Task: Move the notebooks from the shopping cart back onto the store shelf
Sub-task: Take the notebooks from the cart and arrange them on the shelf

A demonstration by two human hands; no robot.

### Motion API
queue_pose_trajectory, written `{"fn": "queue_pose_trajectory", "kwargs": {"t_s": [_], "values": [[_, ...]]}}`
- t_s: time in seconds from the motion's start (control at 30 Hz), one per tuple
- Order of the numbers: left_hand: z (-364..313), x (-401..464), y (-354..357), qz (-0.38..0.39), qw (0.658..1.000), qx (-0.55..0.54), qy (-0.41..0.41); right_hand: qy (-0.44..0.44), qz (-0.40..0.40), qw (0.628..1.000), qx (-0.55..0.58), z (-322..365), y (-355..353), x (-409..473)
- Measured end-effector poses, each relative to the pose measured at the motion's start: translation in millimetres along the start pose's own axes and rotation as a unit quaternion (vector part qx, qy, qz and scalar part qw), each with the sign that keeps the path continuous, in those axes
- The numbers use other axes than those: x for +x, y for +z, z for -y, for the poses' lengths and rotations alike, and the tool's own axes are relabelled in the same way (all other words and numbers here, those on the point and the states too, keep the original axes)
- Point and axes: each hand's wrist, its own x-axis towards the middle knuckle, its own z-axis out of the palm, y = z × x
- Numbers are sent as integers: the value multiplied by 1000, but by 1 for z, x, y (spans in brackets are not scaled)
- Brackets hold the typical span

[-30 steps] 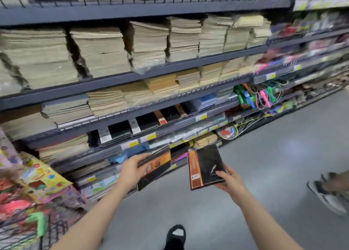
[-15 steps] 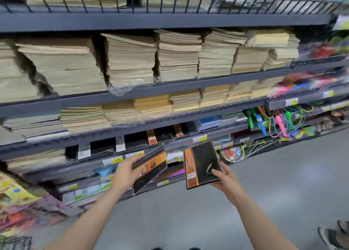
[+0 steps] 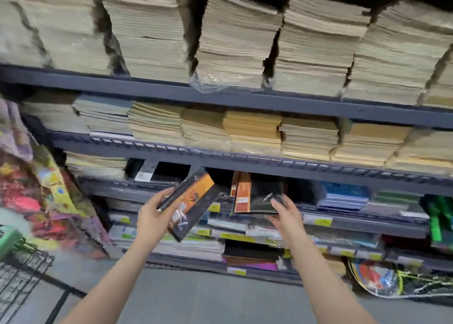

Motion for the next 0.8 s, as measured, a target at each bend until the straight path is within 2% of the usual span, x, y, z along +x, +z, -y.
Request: {"fn": "queue_pose_trajectory", "kwargs": {"t_s": [0.1, 0.17, 0.23, 0.3, 0.43, 0.57, 0.73, 0.8], "values": [[31, 19, 21, -18, 999, -13, 35, -42, 18, 998, -31, -3, 11, 42], [47, 27, 35, -38, 997, -30, 52, -93, 25, 983, -154, -6, 8, 63], [60, 35, 49, -60, 994, -56, 72, -179, 8, 928, -327, -12, 0, 78], [71, 45, 62, -63, 991, -81, 82, -243, -2, 887, -394, -21, -7, 91], [93, 52, 84, -86, 979, -139, 123, -319, -14, 857, -404, -45, -16, 112], [101, 43, 100, -99, 964, -194, 152, -363, -15, 849, -384, -60, -19, 123], [109, 30, 103, -94, 965, -198, 144, -459, -76, 807, -363, -68, -26, 111], [110, 23, 103, -79, 963, -215, 140, -511, -69, 792, -328, -79, -25, 98]]}}
